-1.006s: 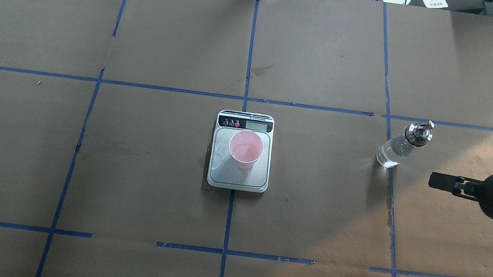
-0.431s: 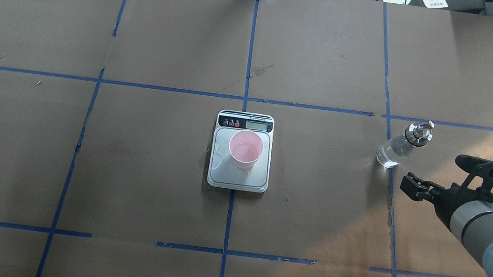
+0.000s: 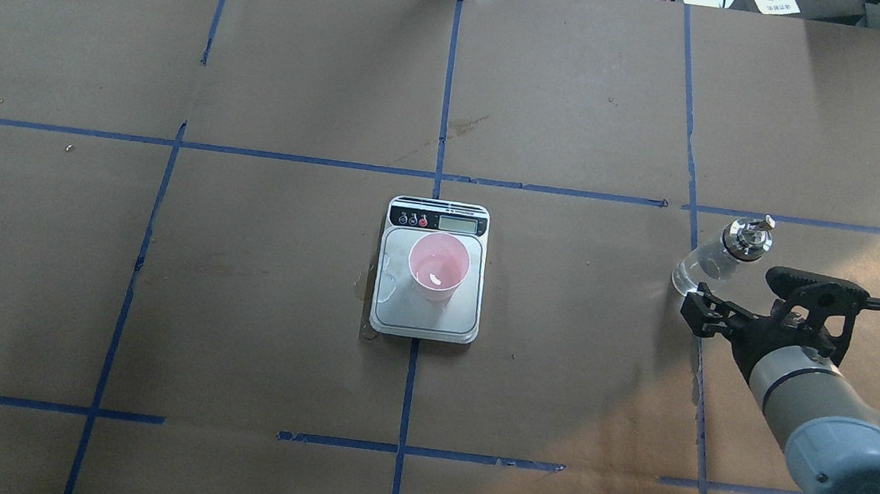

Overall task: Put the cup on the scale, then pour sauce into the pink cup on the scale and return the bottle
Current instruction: 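Grasp the glass sauce bottle by its neck with the right gripper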

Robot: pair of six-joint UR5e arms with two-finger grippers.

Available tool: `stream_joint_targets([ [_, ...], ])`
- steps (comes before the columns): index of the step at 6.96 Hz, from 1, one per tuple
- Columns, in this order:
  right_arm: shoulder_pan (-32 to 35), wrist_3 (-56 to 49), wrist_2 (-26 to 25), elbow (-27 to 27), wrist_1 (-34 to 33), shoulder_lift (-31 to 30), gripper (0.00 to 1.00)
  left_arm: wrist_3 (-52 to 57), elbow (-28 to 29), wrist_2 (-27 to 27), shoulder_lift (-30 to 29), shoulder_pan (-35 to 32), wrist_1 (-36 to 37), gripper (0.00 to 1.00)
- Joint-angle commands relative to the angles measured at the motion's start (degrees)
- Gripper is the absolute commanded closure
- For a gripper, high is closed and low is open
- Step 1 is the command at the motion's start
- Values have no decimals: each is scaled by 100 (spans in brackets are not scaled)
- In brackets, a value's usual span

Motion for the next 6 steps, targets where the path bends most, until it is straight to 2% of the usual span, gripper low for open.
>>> stream_joint_targets([
  [1,-14,-178,-252,-293,0,95,0,2,11,25,4,1,-4,0],
  [6,126,-458,-472,-794,139,350,0,-33,2,25,4,-16,-4,0],
])
